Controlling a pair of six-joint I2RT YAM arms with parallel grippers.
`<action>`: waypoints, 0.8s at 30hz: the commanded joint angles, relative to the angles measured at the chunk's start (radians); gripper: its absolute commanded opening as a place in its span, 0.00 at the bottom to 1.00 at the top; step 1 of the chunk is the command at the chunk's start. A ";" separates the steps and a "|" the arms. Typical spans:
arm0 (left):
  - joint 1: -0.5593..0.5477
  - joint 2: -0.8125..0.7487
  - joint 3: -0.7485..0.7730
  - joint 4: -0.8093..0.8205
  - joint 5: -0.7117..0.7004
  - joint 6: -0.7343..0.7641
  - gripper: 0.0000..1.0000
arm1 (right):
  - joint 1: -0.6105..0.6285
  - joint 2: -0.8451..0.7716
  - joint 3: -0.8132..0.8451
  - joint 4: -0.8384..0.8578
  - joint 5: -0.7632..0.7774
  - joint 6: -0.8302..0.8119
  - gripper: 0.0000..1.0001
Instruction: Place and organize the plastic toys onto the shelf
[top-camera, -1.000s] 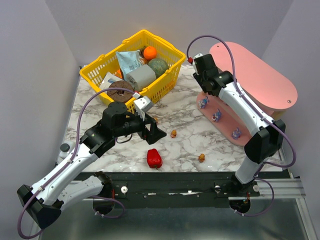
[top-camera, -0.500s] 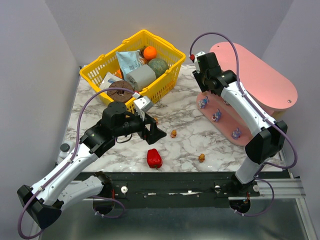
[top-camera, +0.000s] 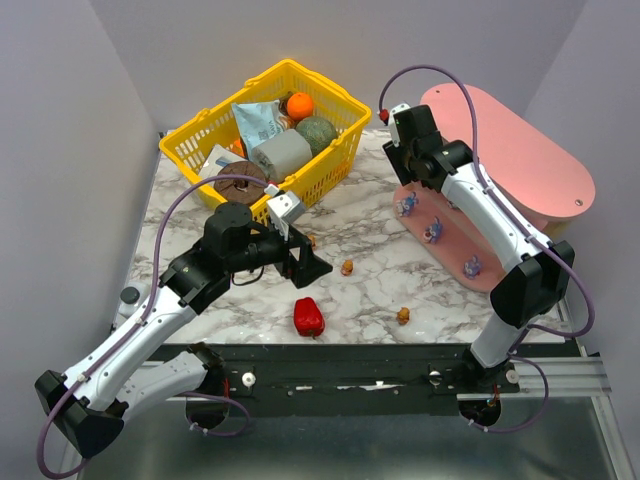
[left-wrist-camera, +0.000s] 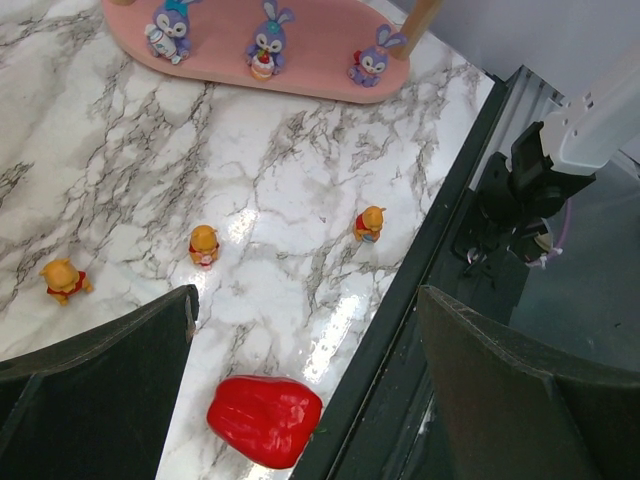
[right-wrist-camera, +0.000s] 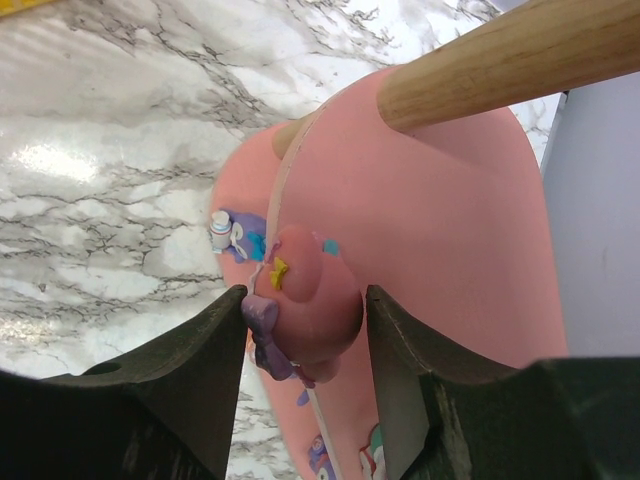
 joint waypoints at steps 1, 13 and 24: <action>0.009 0.002 -0.017 0.020 0.032 -0.009 0.99 | -0.031 -0.014 -0.013 0.040 0.046 0.009 0.60; 0.014 0.000 -0.022 0.026 0.039 -0.015 0.99 | -0.031 -0.010 0.002 0.046 0.109 0.029 0.58; 0.015 -0.003 -0.027 0.029 0.044 -0.016 0.99 | -0.031 -0.010 0.008 0.041 0.162 0.058 0.59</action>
